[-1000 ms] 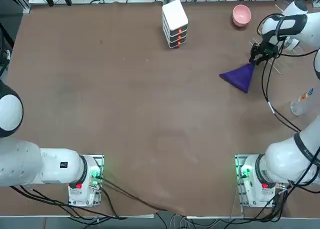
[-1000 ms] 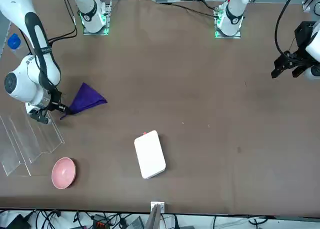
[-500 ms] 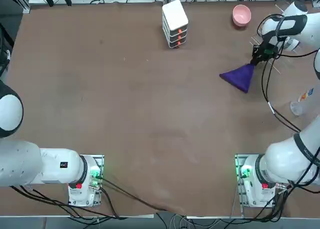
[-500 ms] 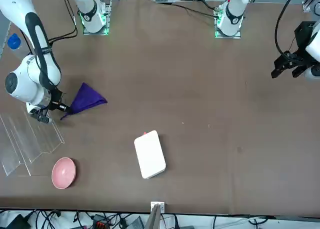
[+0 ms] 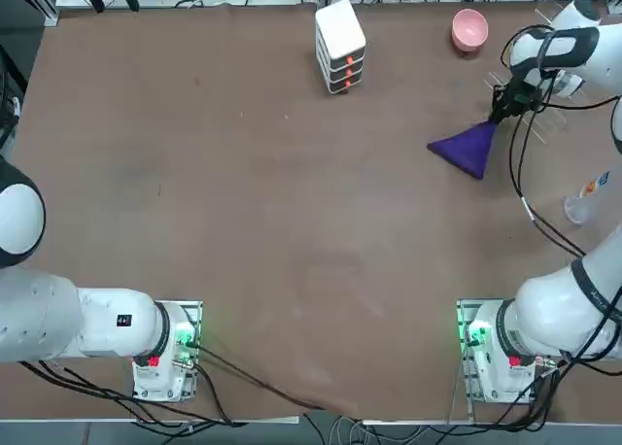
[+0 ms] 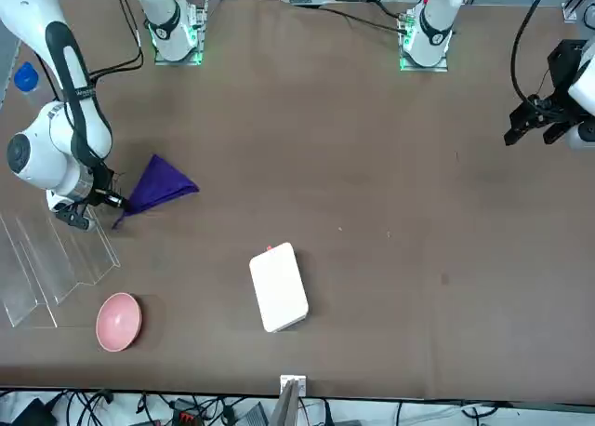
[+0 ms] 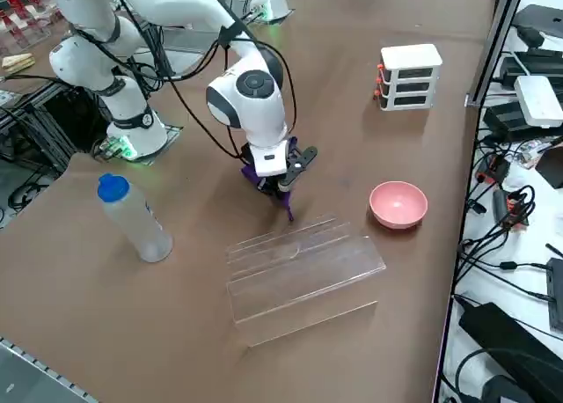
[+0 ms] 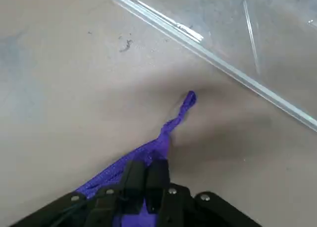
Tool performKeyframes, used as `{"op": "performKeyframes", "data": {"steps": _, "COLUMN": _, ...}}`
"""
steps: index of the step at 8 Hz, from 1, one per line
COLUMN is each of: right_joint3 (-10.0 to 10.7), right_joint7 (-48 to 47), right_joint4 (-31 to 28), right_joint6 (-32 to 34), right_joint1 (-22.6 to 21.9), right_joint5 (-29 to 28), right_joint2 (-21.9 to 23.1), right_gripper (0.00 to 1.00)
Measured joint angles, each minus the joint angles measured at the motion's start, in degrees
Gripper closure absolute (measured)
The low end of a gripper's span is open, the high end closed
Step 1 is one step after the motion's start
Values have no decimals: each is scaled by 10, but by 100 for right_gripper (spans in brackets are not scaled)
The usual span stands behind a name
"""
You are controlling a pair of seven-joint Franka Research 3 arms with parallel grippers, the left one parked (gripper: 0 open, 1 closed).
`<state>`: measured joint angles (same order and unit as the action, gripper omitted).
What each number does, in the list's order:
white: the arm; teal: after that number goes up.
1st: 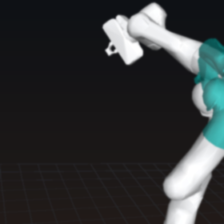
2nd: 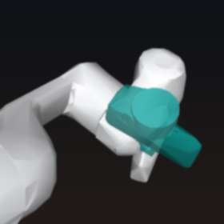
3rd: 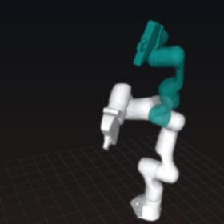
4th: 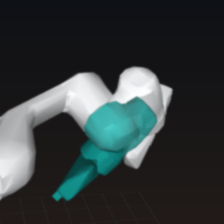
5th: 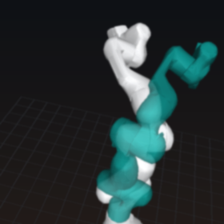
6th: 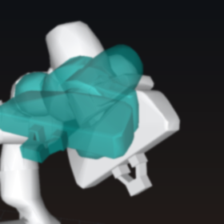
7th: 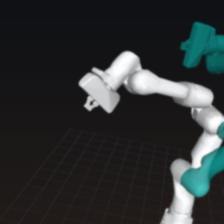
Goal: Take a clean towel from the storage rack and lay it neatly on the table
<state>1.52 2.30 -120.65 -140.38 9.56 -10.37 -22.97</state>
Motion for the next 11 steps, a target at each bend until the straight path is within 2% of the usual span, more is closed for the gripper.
{"op": "performKeyframes", "data": {"steps": 4, "right_joint3": -1, "right_joint7": -2, "right_joint4": 1, "right_joint6": 25, "right_joint1": -7, "right_joint5": 0, "right_joint2": 19, "right_gripper": 98}}
{"op": "performKeyframes", "data": {"steps": 8, "right_joint3": -8, "right_joint7": -70, "right_joint4": -2, "right_joint6": 235, "right_joint1": -79, "right_joint5": 0, "right_joint2": 80, "right_gripper": 98}}
{"op": "performKeyframes", "data": {"steps": 9, "right_joint3": -9, "right_joint7": -75, "right_joint4": -13, "right_joint6": 267, "right_joint1": -98, "right_joint5": -4, "right_joint2": 90, "right_gripper": 98}}
{"op": "performKeyframes", "data": {"steps": 11, "right_joint3": -11, "right_joint7": -79, "right_joint4": -63, "right_joint6": 286, "right_joint1": -133, "right_joint5": -37, "right_joint2": 117, "right_gripper": 98}}
